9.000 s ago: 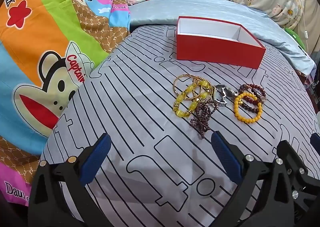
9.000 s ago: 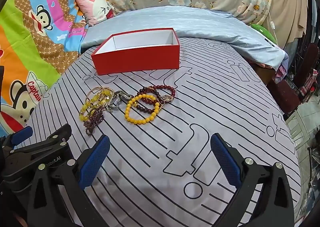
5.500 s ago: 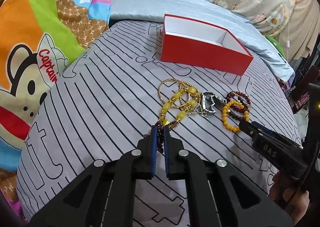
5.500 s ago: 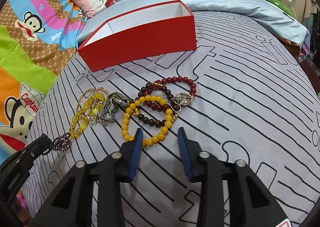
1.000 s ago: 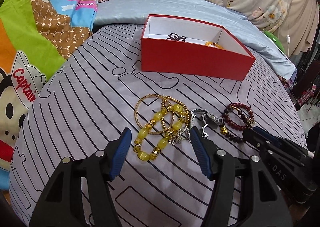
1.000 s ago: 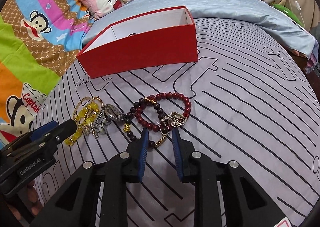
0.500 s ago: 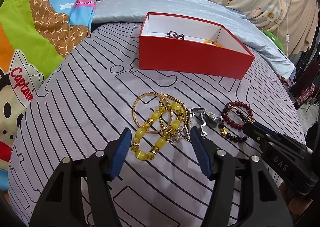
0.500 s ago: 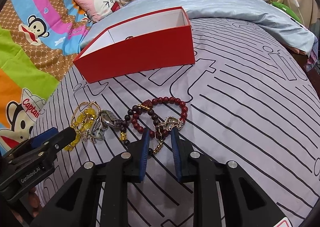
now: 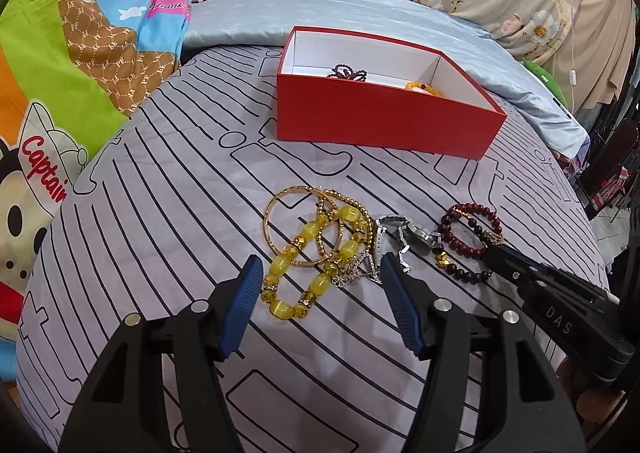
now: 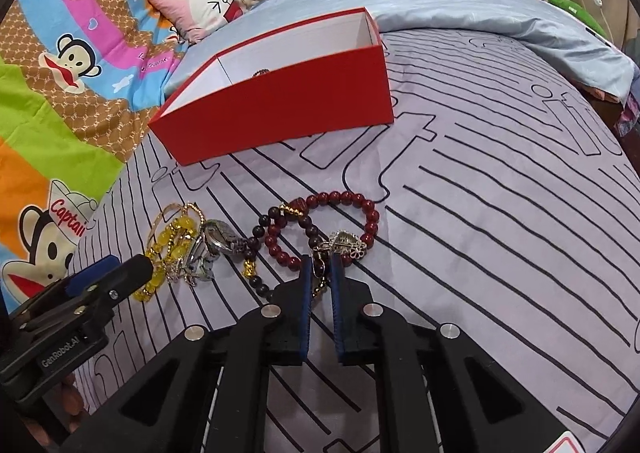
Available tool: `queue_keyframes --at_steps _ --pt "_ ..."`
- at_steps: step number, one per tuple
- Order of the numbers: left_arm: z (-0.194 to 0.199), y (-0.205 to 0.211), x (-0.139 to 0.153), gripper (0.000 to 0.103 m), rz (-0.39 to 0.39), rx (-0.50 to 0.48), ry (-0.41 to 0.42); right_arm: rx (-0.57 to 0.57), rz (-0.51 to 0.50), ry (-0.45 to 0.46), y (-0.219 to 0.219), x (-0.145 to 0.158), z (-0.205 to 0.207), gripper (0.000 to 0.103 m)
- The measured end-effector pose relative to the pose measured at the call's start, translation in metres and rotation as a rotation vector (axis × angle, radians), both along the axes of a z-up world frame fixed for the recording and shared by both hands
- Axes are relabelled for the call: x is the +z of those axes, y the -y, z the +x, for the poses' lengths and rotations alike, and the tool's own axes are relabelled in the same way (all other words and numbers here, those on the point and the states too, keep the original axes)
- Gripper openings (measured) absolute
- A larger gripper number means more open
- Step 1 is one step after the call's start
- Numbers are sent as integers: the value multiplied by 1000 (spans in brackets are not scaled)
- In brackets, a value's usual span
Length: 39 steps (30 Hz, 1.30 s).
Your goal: Organize jewelry
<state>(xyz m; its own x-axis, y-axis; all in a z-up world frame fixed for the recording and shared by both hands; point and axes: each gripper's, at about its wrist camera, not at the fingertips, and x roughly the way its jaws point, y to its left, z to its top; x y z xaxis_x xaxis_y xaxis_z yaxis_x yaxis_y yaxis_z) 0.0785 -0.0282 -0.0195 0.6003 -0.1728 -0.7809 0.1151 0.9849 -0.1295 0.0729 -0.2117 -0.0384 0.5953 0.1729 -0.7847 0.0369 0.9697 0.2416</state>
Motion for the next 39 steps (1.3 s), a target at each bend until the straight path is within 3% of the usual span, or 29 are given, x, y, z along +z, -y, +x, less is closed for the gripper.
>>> queue_keyframes --at_steps 16,27,30,35,39 --pt "0 -2 0 59 -6 2 -2 9 -7 21 -1 3 -3 7" --pt "-1 -4 -2 59 -4 5 -7 -9 9 23 2 2 -3 12" --pt "-1 -4 -1 59 -7 3 -6 -8 8 29 2 2 -3 6" --pt "-1 -3 -1 59 -8 -5 -6 -5 11 36 3 5 -4 6" --pt "-2 -1 -1 59 -7 -10 -8 -3 22 28 4 4 -3 11"
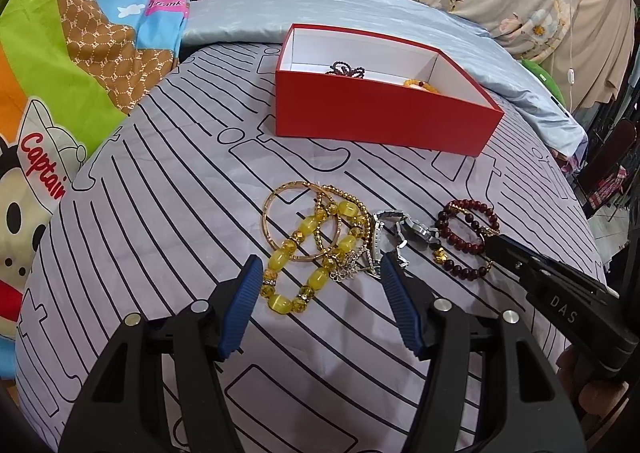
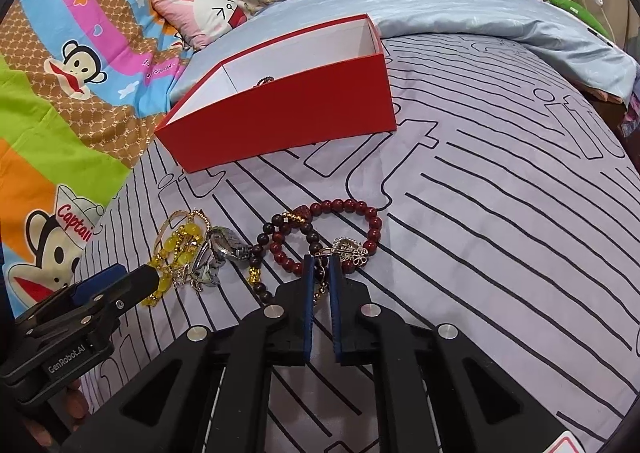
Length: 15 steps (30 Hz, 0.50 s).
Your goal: Organize jewelry
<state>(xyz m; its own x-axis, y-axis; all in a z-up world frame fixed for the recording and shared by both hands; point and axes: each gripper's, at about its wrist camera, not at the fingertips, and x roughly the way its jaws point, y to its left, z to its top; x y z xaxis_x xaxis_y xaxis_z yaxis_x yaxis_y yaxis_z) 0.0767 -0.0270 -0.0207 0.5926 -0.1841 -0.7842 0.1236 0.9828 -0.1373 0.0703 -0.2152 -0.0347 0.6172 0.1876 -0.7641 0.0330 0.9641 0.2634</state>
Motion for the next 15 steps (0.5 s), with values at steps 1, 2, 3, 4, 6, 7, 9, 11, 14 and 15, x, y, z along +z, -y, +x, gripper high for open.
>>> queue_keyframes --at_steps 1,2,3,4,6,7,9,11,14,15 --pt "0 0 0 59 0 0 -1 -1 -1 -1 0 0 0 12" --pt "0 1 0 59 1 -1 -1 -5 -3 1 0 0 1 12" --pt "0 1 0 59 1 -2 -1 -8 1 3 1 1 2 12" --pt "0 1 0 59 2 -2 0 -9 5 4 2 1 2 12" --pt "0 1 0 59 1 -2 -2 -14 16 10 3 2 4 12" --pt "-1 1 0 59 1 -2 -2 -14 23 13 4 2 6 12" --pt "0 1 -1 59 3 -3 -4 -15 25 15 4 2 7 7" --pt "0 2 -2 59 4 -4 -7 -22 28 20 6 3 8 0" --pt "-1 4 -3 59 6 -9 -8 -35 37 35 10 6 6 0" --pt "-1 4 -3 59 5 -11 -9 -41 38 42 12 8 4 0"
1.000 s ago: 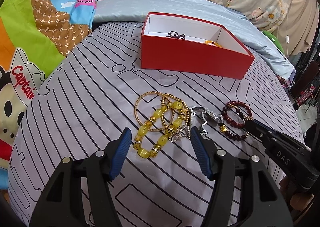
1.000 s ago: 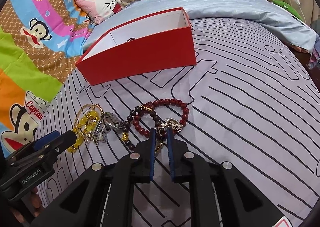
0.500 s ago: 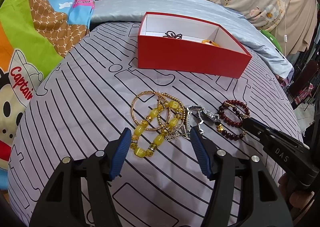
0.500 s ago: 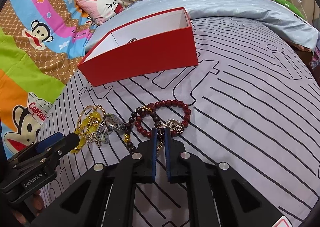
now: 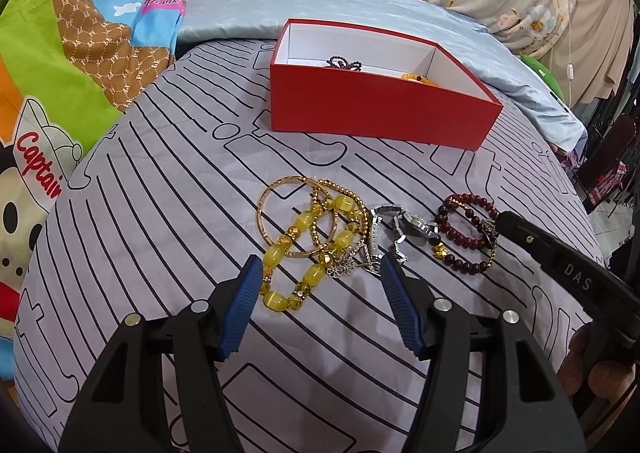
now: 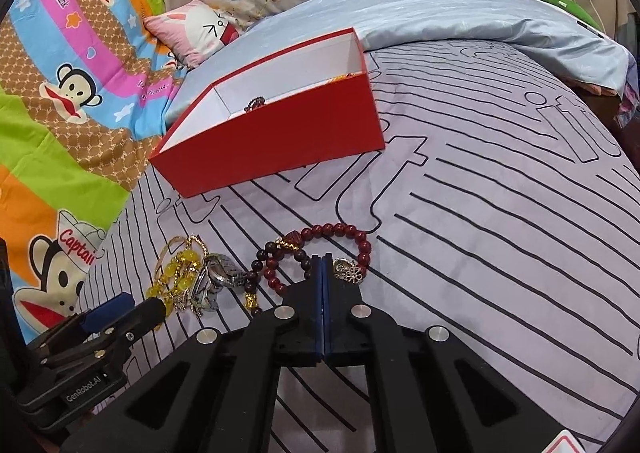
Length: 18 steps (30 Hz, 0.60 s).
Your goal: Organize jewelry
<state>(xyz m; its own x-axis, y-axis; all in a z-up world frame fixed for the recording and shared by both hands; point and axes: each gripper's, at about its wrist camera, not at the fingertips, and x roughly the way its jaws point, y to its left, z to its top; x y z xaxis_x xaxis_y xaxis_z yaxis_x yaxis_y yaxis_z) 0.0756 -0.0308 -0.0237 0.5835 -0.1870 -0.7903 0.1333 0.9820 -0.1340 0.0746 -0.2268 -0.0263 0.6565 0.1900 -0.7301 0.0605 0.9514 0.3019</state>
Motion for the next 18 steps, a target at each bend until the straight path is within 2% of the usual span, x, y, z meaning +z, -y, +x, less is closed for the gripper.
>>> queue_keyframes --at_steps 6,9,10,12,13,18 --pt "-5 7 0 59 -8 -33 -2 -9 13 23 7 12 -8 0" --pt "-9 13 -1 59 -10 -48 -4 20 9 -9 4 9 -7 1" --pt "-10 15 -1 59 -9 -52 -6 23 6 -15 2 7 -7 2" --pt "-11 17 -1 59 -7 -55 -8 28 -4 -24 -2 3 -8 16" --pt "-11 17 -1 59 -6 -55 -8 30 -1 -24 -3 1 -8 18" --pt "-10 18 -2 59 -6 -52 -9 42 9 -43 -6 -7 -5 18"
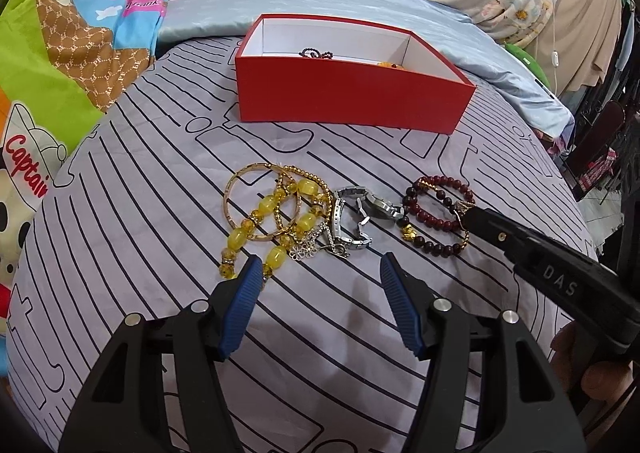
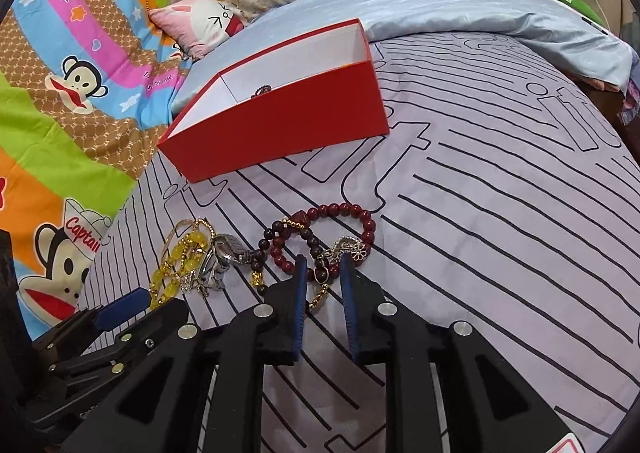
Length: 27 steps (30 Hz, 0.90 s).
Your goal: Organize jewelry
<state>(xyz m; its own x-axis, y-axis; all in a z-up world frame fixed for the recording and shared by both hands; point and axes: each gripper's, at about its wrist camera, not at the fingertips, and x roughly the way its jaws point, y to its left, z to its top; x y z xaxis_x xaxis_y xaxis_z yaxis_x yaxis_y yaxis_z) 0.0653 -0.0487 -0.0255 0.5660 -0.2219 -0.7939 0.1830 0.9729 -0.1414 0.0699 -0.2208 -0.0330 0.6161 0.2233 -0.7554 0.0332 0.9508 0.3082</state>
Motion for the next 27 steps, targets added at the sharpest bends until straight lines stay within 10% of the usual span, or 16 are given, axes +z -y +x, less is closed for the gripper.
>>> queue_keyframes --at_steps 5,14,27 --pt "2 0 -1 59 2 0 -5 0 -1 7 0 0 0 1" --pt "4 2 -1 59 5 -6 -7 -9 1 17 5 3 -2 0" --pt "9 3 -3 59 4 -6 -16 -20 22 -8 8 -7 15 20"
